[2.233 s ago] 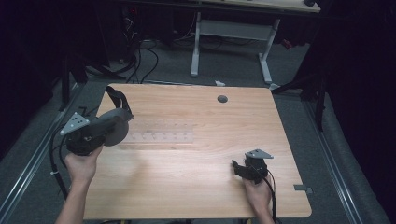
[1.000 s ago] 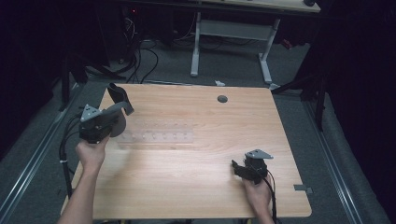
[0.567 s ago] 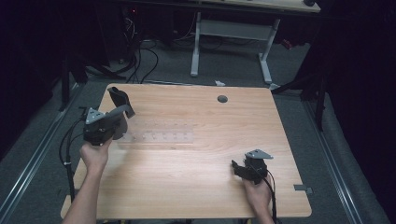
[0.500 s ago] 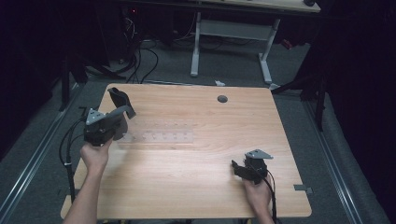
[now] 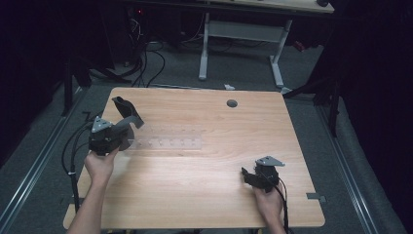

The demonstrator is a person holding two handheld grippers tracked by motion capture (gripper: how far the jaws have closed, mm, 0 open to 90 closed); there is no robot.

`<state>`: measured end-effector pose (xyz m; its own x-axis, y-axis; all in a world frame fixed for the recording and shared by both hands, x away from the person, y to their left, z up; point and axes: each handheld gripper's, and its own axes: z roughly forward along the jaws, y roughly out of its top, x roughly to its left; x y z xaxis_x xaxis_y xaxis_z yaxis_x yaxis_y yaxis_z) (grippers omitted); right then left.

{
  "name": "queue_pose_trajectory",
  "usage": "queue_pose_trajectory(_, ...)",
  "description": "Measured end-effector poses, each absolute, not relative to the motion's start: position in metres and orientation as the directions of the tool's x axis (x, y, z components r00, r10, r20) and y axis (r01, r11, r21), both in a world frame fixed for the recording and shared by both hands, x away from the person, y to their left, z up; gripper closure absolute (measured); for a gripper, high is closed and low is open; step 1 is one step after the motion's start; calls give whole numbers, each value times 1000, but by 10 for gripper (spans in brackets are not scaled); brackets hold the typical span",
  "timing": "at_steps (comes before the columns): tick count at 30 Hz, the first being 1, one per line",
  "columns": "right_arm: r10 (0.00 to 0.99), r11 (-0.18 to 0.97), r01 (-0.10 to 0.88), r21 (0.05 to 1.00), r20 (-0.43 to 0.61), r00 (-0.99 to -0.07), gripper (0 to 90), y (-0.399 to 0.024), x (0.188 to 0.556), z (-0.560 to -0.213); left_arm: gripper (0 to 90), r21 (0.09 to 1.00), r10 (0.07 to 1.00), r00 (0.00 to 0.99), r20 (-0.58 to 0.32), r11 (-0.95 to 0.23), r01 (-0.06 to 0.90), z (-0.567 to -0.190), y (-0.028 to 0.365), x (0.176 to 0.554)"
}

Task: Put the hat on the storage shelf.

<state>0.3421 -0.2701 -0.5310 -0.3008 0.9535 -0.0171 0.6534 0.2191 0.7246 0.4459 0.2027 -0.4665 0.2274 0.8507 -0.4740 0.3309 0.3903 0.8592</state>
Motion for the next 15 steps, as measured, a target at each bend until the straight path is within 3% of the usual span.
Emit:
queue_pose_trajectory(3,953,219,653,725,-16,-302,346,-270,342,-531,750,859,854,222,-470,385,337,-465,203,444)
queue_pose_trajectory(8,953,219,653,725,-16,-302,344,-270,342,-531,574,850,850,207,-484,401,342,-461,206,442)
queue_pose_trajectory(9,953,218,653,725,-15,-302,344,-270,342,-531,498,842,844,204,-497,413,347,-460,207,442)
queue_pose_trajectory(15,953,218,653,725,-15,-302,343,-270,342,-531,406,830,825,213,-523,436,347,-451,212,433)
